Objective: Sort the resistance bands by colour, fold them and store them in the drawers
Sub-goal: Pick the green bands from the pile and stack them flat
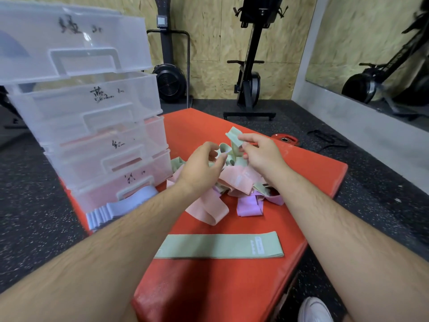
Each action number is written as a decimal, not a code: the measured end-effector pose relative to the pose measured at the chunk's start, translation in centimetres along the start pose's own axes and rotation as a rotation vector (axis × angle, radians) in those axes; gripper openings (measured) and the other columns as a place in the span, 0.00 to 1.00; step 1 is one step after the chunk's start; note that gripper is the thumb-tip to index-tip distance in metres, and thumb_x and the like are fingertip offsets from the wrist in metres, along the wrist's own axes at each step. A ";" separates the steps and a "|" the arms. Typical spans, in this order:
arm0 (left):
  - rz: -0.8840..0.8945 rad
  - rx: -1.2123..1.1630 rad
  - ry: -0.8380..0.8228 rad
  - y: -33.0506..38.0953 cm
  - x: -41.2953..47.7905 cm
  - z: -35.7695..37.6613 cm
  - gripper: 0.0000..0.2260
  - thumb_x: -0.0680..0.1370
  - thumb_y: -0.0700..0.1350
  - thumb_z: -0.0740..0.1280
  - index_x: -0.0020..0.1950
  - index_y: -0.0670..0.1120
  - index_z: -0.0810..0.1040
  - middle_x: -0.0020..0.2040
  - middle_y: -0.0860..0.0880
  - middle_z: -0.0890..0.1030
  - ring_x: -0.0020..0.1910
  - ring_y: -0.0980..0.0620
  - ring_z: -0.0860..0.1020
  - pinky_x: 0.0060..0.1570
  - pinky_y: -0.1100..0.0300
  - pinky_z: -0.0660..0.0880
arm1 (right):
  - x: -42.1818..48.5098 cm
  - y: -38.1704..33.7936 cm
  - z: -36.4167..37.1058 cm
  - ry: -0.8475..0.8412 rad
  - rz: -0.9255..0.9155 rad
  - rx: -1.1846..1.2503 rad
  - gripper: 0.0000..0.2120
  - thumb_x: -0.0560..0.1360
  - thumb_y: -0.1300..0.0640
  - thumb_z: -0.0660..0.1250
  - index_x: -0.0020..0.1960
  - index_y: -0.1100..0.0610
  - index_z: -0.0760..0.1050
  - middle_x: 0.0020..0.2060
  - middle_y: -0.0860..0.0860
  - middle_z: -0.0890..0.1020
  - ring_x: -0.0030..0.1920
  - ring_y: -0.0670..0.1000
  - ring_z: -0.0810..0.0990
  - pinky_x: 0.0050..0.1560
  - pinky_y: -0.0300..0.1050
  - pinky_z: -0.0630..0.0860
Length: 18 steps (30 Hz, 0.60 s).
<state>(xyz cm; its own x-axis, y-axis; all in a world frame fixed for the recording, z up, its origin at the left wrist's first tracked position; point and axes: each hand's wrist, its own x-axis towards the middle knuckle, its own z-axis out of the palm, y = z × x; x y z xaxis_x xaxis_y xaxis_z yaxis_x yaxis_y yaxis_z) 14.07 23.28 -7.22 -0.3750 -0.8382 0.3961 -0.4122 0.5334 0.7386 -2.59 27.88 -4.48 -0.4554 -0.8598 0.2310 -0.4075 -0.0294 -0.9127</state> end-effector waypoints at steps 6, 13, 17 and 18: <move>-0.191 -0.384 -0.014 2.2 -1.4 -1.0 0.19 0.79 0.61 0.64 0.60 0.47 0.75 0.51 0.51 0.83 0.49 0.55 0.83 0.54 0.52 0.81 | -3.7 -1.9 0.8 -0.145 -0.105 0.002 0.17 0.80 0.63 0.59 0.57 0.47 0.82 0.50 0.46 0.85 0.51 0.45 0.83 0.50 0.40 0.80; -0.232 -0.315 0.048 2.7 -2.2 -2.4 0.08 0.81 0.50 0.65 0.49 0.46 0.75 0.45 0.46 0.83 0.45 0.47 0.83 0.50 0.46 0.81 | -5.5 -1.8 1.9 -0.257 -0.078 -0.060 0.15 0.83 0.59 0.57 0.50 0.40 0.75 0.50 0.48 0.82 0.43 0.46 0.82 0.47 0.52 0.81; -0.164 0.001 0.063 2.3 -2.6 -3.1 0.05 0.80 0.45 0.62 0.48 0.44 0.73 0.42 0.48 0.79 0.39 0.50 0.76 0.37 0.56 0.72 | -5.1 -1.2 2.4 -0.257 -0.149 -0.159 0.16 0.83 0.58 0.55 0.51 0.35 0.69 0.50 0.51 0.79 0.46 0.56 0.81 0.51 0.63 0.80; -0.152 0.034 0.060 2.2 -2.7 -3.3 0.04 0.80 0.44 0.61 0.48 0.44 0.72 0.41 0.47 0.78 0.37 0.52 0.73 0.35 0.57 0.69 | -4.9 -1.1 2.5 -0.248 -0.220 -0.241 0.16 0.82 0.59 0.56 0.55 0.36 0.69 0.53 0.47 0.77 0.48 0.53 0.79 0.56 0.60 0.78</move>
<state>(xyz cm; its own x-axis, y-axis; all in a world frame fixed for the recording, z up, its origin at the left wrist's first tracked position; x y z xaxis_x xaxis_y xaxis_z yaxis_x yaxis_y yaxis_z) 16.94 26.32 -4.89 -0.2563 -0.9143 0.3136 -0.4885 0.4025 0.7742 2.07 30.90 -5.45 -0.1440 -0.9441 0.2964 -0.6612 -0.1311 -0.7387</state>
